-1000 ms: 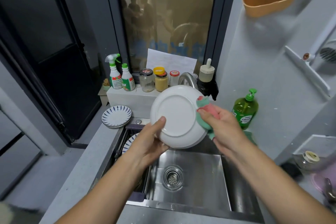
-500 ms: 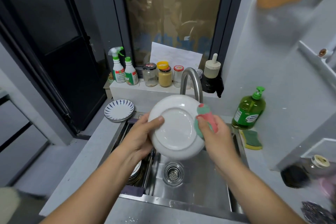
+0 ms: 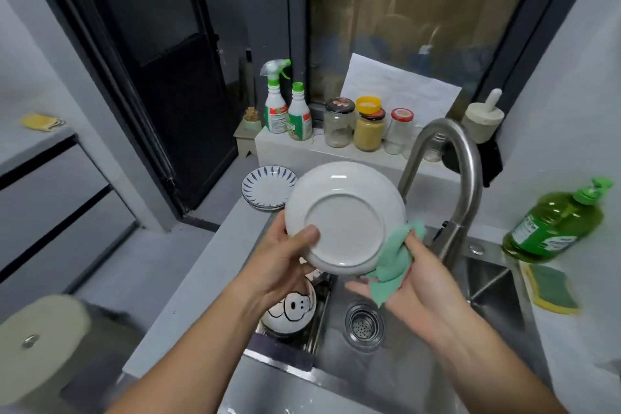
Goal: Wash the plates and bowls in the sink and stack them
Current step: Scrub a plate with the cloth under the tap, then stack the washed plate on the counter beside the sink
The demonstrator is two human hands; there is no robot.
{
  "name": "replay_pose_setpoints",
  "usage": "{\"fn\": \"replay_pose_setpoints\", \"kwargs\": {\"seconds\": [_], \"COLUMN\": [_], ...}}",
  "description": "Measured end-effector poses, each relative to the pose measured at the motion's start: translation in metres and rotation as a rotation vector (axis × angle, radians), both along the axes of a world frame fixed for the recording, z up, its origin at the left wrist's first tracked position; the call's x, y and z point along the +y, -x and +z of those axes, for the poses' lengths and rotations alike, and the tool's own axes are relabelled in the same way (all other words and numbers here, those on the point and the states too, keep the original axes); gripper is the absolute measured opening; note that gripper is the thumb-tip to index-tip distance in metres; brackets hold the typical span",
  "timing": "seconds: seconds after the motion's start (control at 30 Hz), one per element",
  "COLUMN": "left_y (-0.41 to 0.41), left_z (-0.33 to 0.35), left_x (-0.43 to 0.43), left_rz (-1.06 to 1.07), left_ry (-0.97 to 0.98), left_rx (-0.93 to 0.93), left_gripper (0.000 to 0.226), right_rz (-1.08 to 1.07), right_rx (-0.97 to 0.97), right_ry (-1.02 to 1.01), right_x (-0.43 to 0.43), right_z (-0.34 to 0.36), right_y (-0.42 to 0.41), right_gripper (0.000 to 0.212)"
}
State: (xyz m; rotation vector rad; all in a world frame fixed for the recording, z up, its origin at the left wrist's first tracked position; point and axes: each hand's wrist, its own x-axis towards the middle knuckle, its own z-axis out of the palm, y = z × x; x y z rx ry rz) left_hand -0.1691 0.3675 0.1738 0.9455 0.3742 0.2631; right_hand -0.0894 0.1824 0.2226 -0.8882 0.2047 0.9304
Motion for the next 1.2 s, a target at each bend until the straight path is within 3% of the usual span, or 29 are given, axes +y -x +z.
{"fn": "replay_pose_setpoints", "kwargs": {"seconds": [0.13,0.23,0.33,0.47,0.57,0.67,0.73,0.83,1.2], "left_y": [0.001,-0.005,-0.023,-0.052,-0.076,-0.104,-0.121,-0.132,-0.164], "left_z": [-0.026,-0.03,-0.04,-0.068,-0.09,-0.122,-0.153,-0.143,-0.181], "left_x": [0.053,0.095,0.147,0.211,0.255,0.298,0.323,0.338,0.354], "left_rz": [-0.106,-0.102,0.017,0.052,0.044,0.065,0.034,0.013,0.12], "left_ry": [-0.061,0.115,0.237,0.123,-0.051,-0.306,-0.428,-0.537,-0.648], "left_rx": [0.023,0.014,0.106,0.203,0.228,0.367,0.432,0.426,0.515], "left_gripper": [0.072,0.073,0.076,0.031,0.047,0.068,0.068,0.057,0.028], "right_rz": [0.019,-0.011,-0.059,-0.012,0.033,0.145,0.225,0.326,0.279], "right_rx": [0.077,0.111,0.092,-0.078,-0.323,-0.533,-0.578,-0.593,-0.583], "right_ry": [-0.084,-0.098,0.033,0.254,0.522,0.731,0.825,0.901,0.95], "right_x": [0.046,0.092,0.146,0.215,0.257,0.293,0.308,0.326,0.362], "right_z": [-0.003,-0.01,-0.026,-0.059,-0.087,-0.11,-0.119,-0.137,-0.179], "right_y": [-0.016,-0.029,-0.049,-0.08,-0.1,-0.118,-0.129,-0.145,-0.182], "right_gripper": [0.048,0.041,0.032,0.022,0.024,0.032,0.031,0.035,0.036]}}
